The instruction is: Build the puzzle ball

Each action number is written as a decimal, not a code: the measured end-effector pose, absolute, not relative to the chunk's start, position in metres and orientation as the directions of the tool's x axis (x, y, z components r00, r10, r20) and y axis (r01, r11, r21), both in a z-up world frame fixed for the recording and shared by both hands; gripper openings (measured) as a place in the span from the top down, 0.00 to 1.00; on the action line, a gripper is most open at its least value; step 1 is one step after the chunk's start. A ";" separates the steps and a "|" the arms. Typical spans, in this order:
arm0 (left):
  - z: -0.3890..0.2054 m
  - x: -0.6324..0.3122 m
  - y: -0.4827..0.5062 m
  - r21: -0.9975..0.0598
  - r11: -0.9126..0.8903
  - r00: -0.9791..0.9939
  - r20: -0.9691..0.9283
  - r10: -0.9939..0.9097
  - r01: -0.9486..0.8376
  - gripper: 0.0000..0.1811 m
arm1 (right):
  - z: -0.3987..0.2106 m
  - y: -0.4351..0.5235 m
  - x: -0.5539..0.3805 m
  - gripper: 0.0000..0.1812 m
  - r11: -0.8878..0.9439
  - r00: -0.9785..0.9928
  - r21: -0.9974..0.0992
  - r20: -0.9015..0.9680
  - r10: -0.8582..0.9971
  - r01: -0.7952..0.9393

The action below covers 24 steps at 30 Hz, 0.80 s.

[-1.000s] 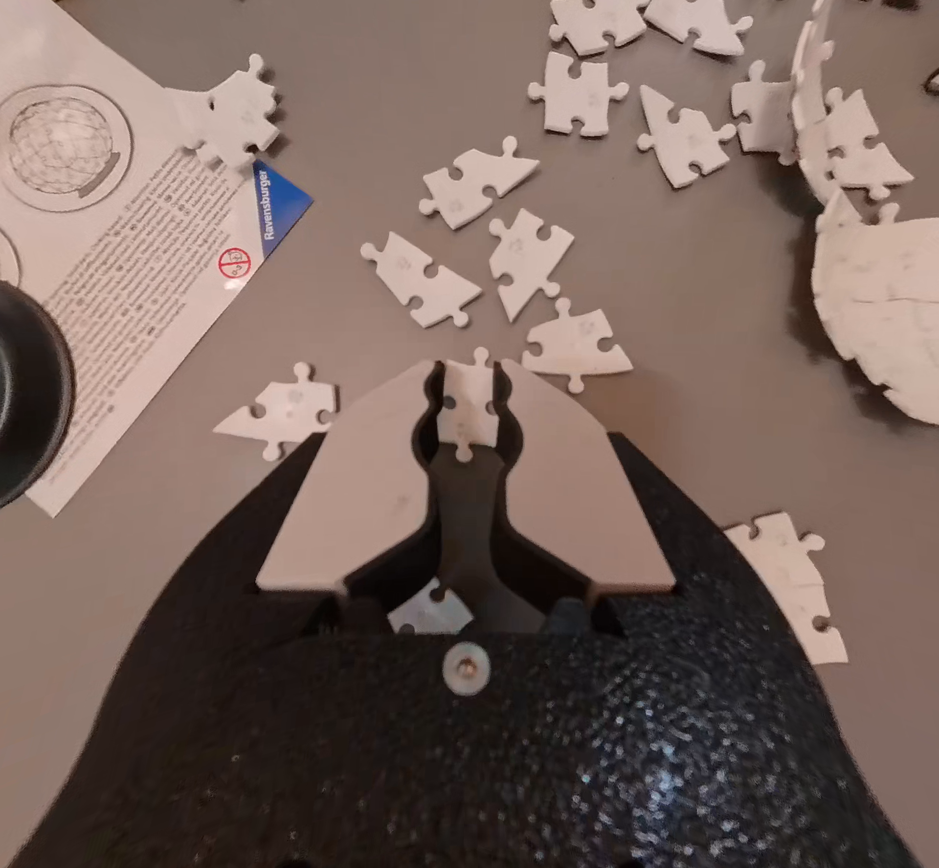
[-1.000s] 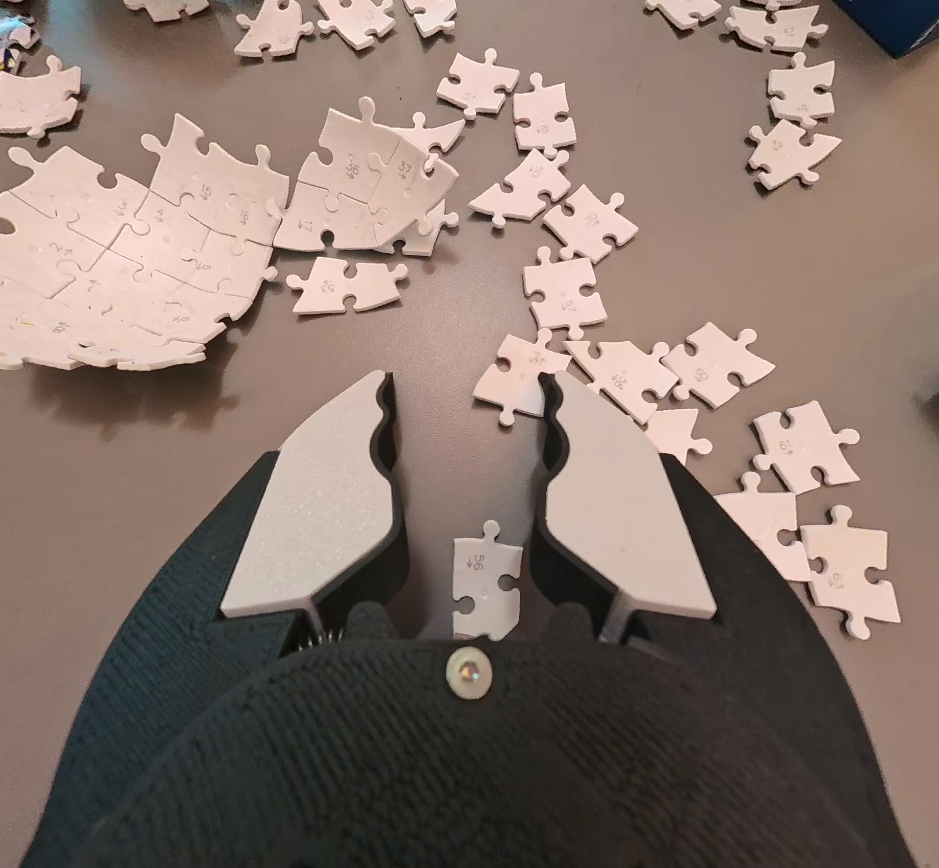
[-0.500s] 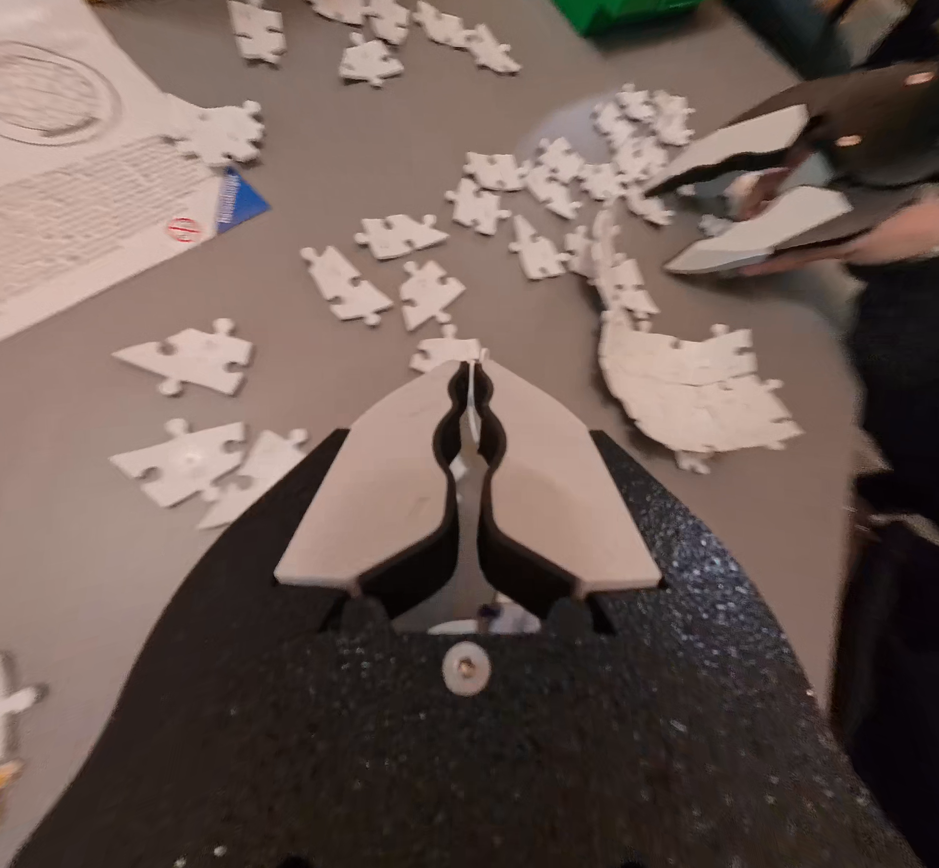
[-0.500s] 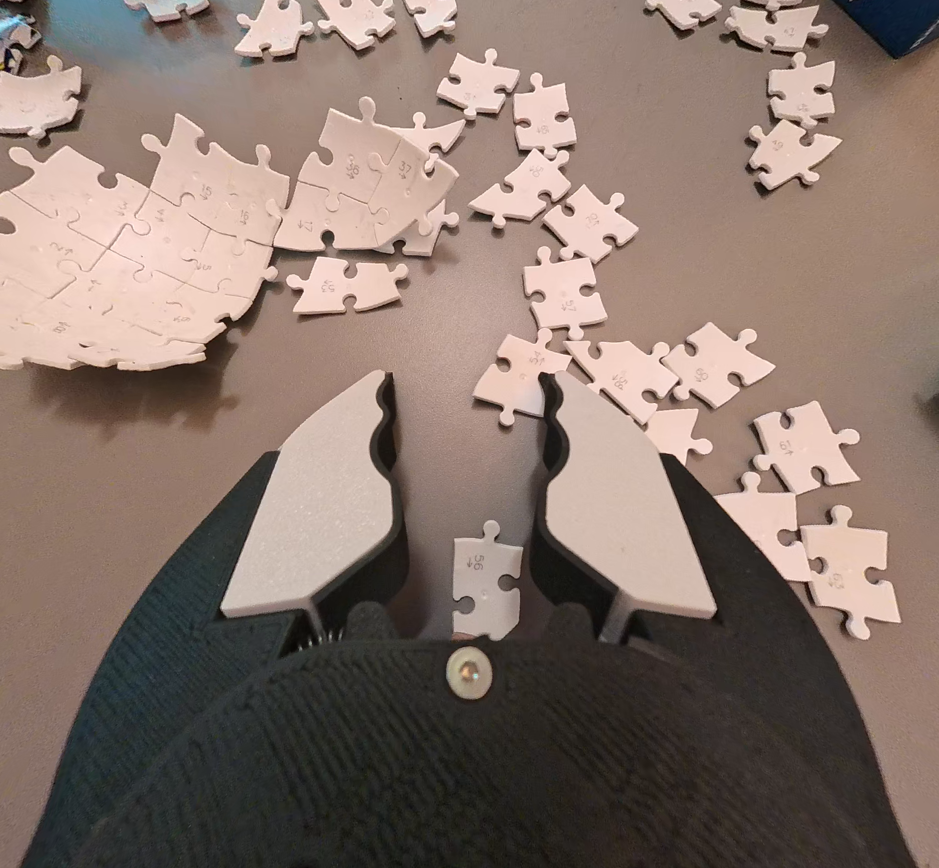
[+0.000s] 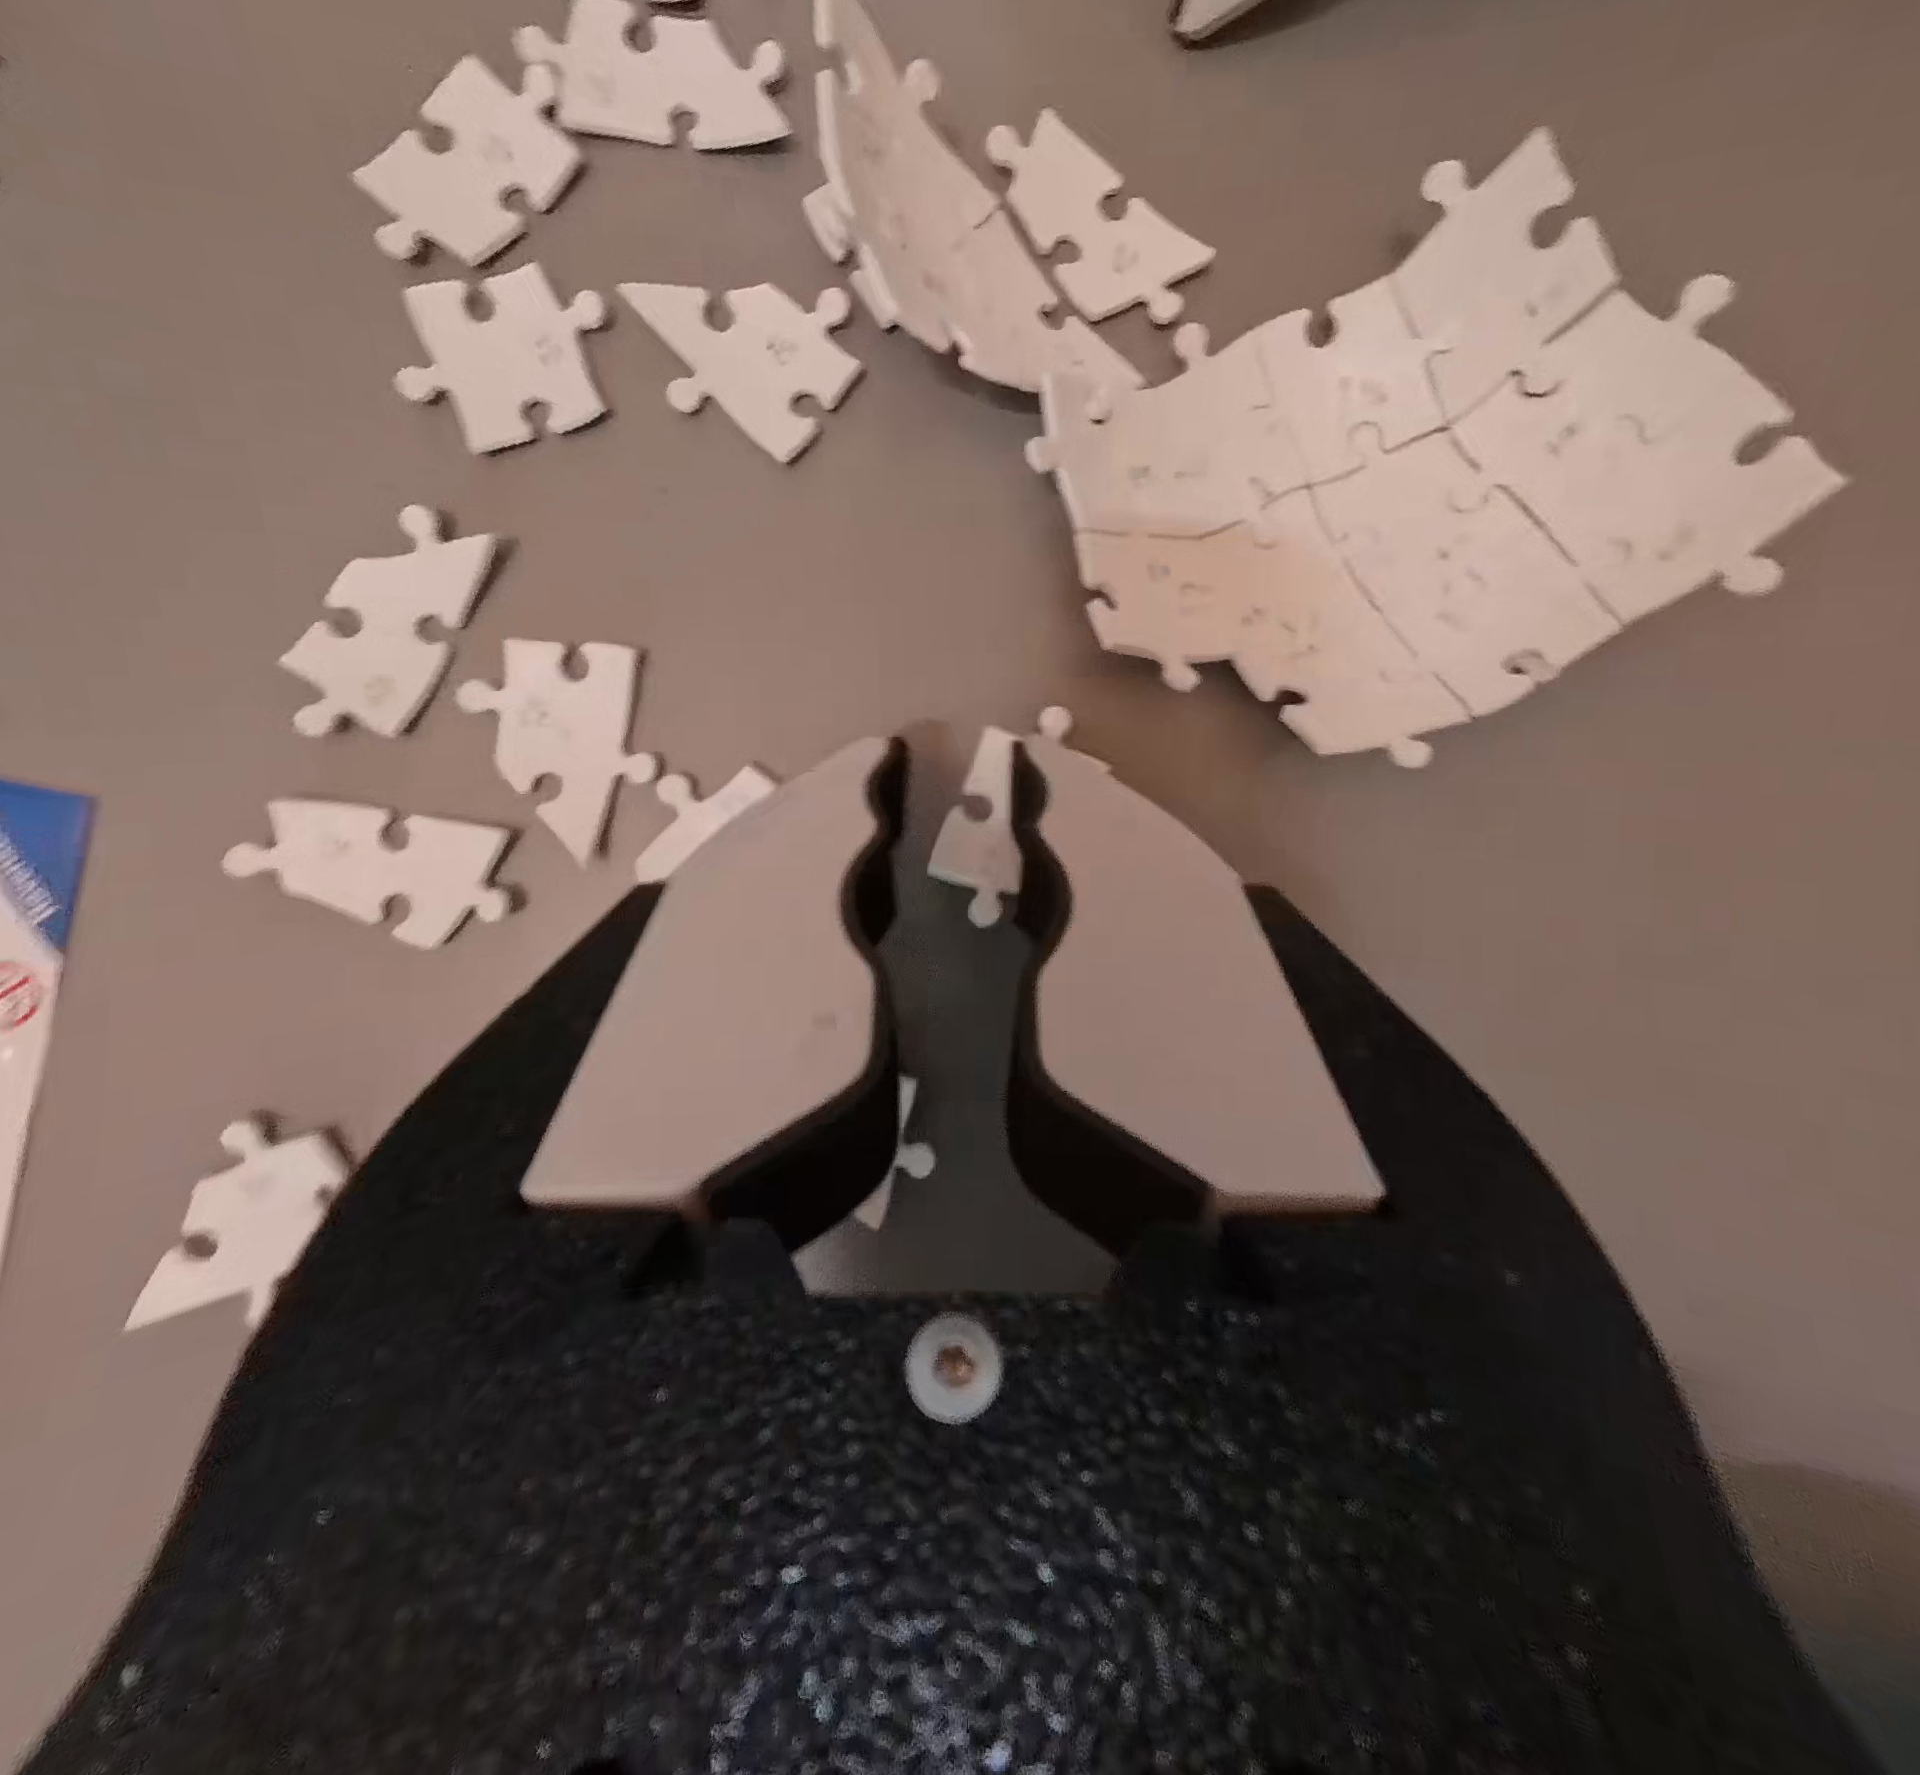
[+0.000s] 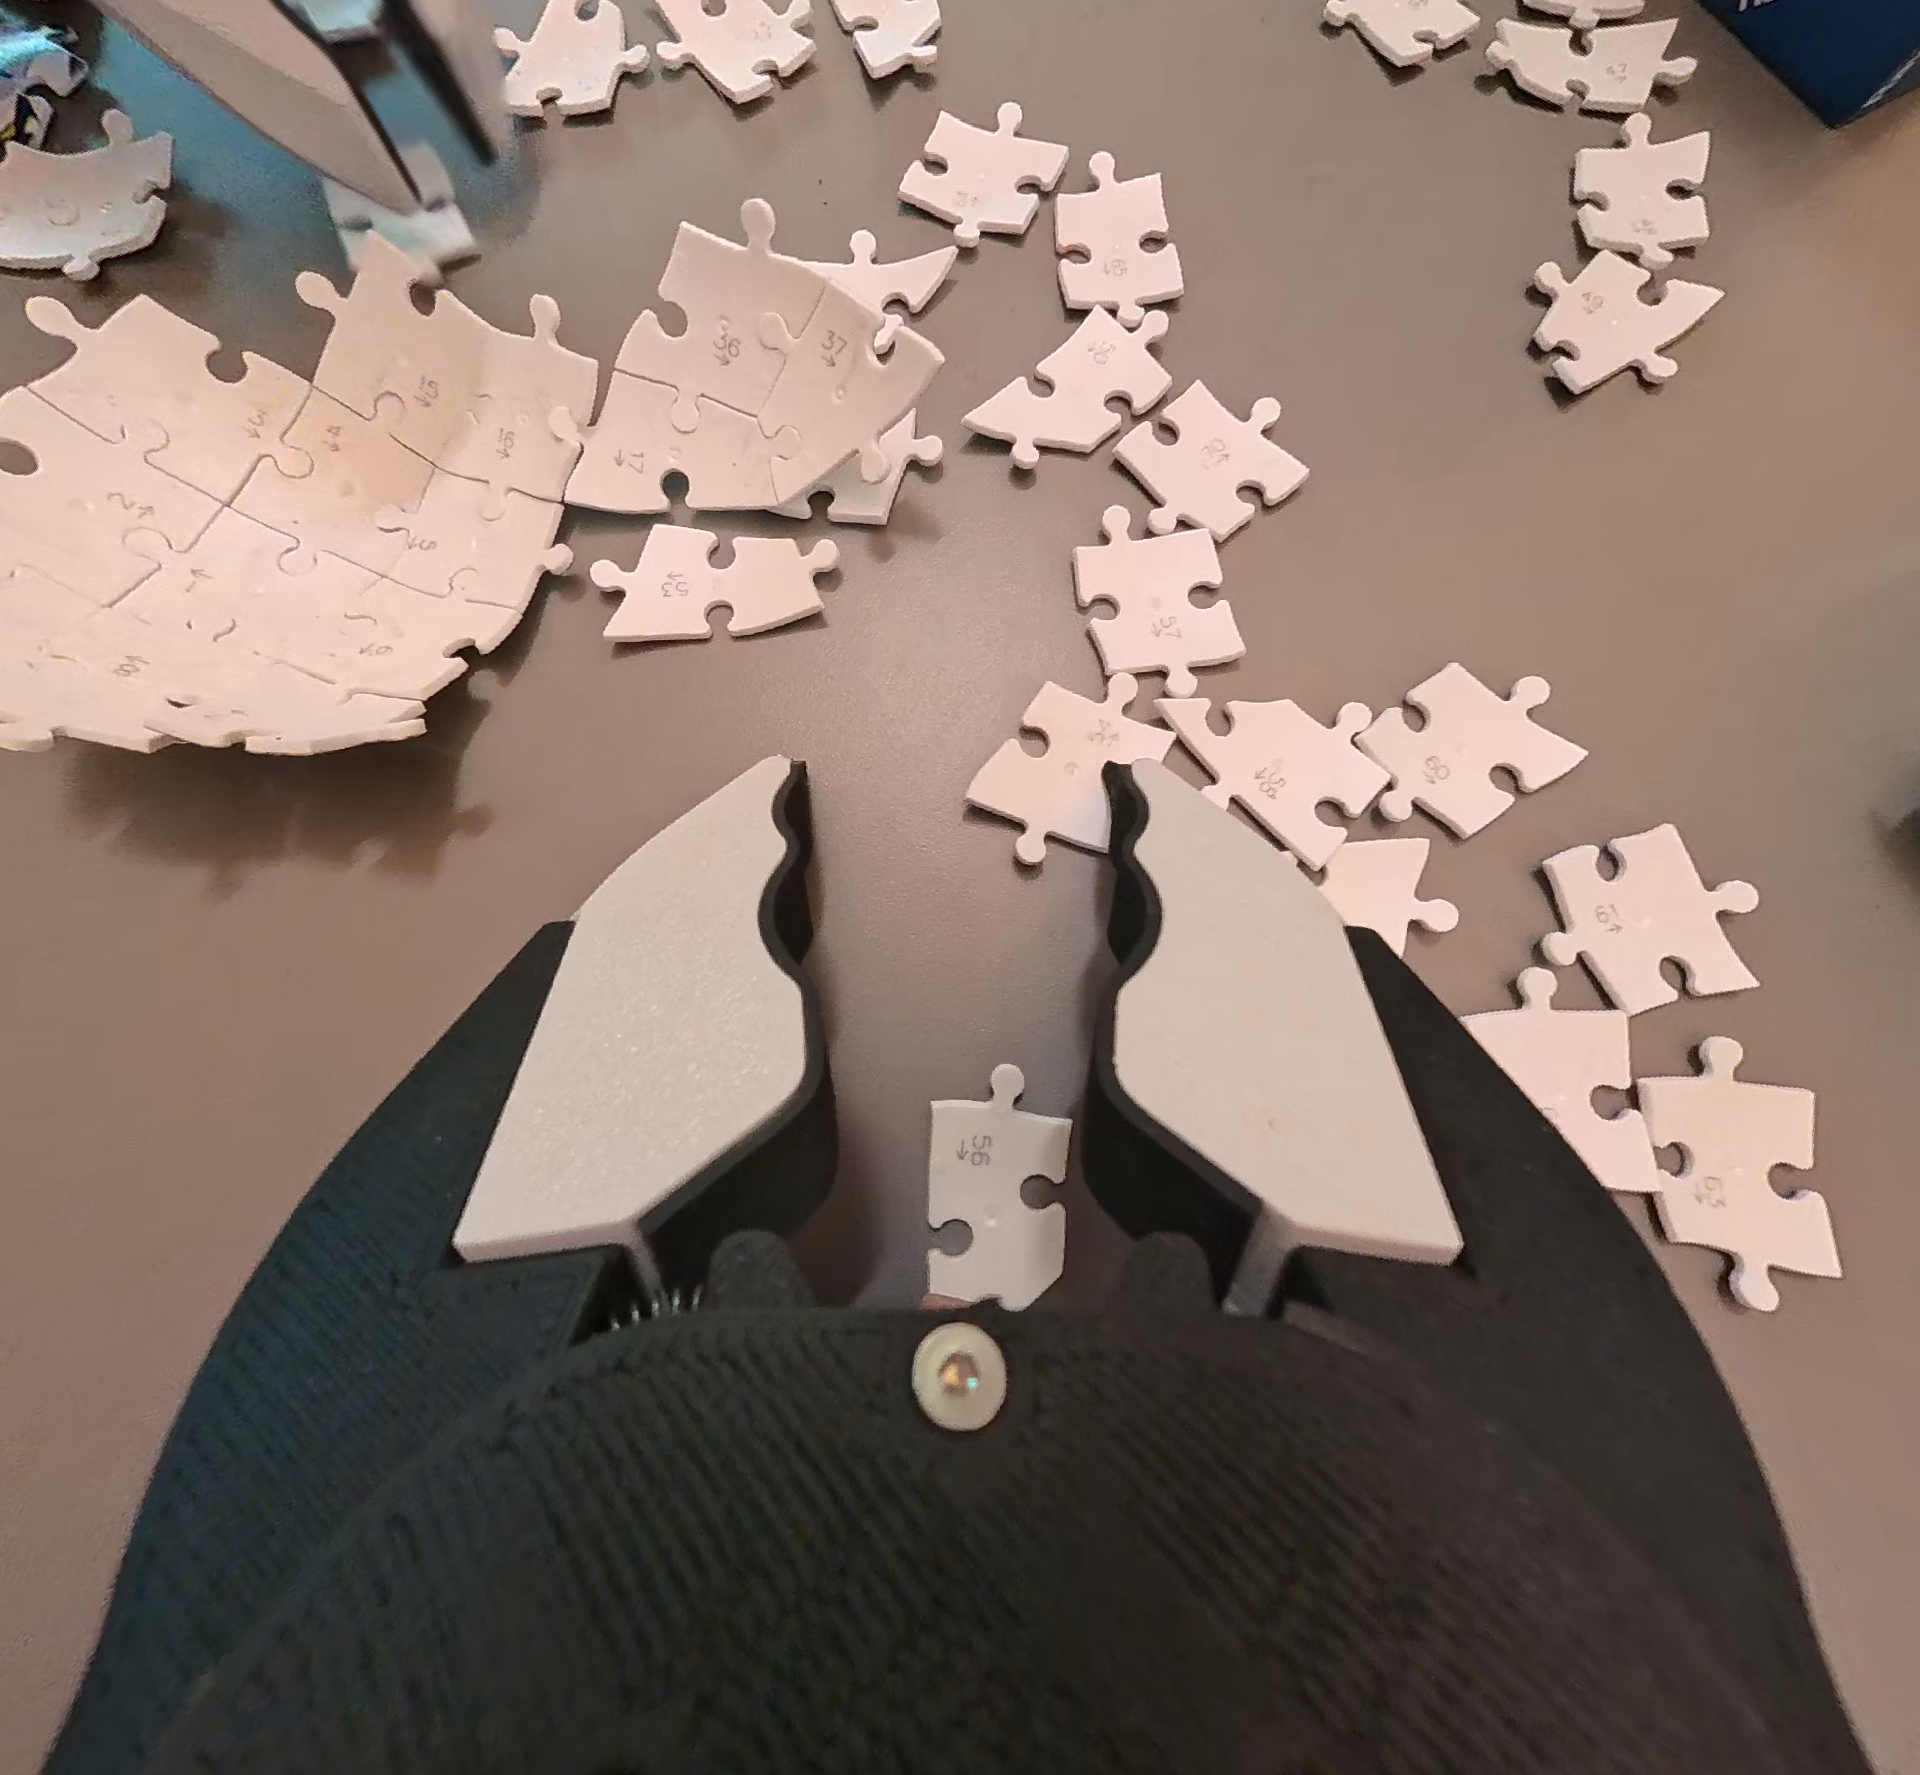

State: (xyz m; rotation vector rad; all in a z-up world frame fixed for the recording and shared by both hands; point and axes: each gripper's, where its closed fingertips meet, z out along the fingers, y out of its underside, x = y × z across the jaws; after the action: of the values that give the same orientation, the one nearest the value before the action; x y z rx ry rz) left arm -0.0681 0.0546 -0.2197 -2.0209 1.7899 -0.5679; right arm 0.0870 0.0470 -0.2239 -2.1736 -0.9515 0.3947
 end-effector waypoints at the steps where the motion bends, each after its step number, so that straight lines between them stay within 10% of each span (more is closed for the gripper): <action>1: -0.219 -0.073 0.060 -0.522 -0.139 0.155 0.013 -0.988 -0.842 0.88 | -0.224 0.047 0.087 0.69 -0.470 0.681 -0.719 0.006 0.732 0.512; 6: -0.203 -0.085 0.050 -0.528 -0.398 0.438 0.055 -0.897 -0.750 0.88 | -0.224 0.047 0.087 0.69 -0.474 0.681 -0.718 0.001 0.732 0.510; 14: -0.227 -0.079 0.044 -0.467 -0.335 0.404 -0.053 -0.913 -0.819 1.00 | -0.221 0.025 0.078 0.64 -0.410 0.575 -0.718 -0.017 0.818 0.562; 24: -0.226 -0.081 0.040 -0.536 -0.391 0.469 -0.011 -0.883 -0.749 1.00 | -0.169 -0.037 0.017 0.69 0.214 0.164 -0.717 0.418 0.893 0.664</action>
State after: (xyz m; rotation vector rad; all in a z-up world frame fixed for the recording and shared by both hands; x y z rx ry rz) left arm -0.0807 0.0396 -0.2262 -2.2478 1.3567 -0.3804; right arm 0.0174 -0.0373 -0.1686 -1.5164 -1.5660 0.3129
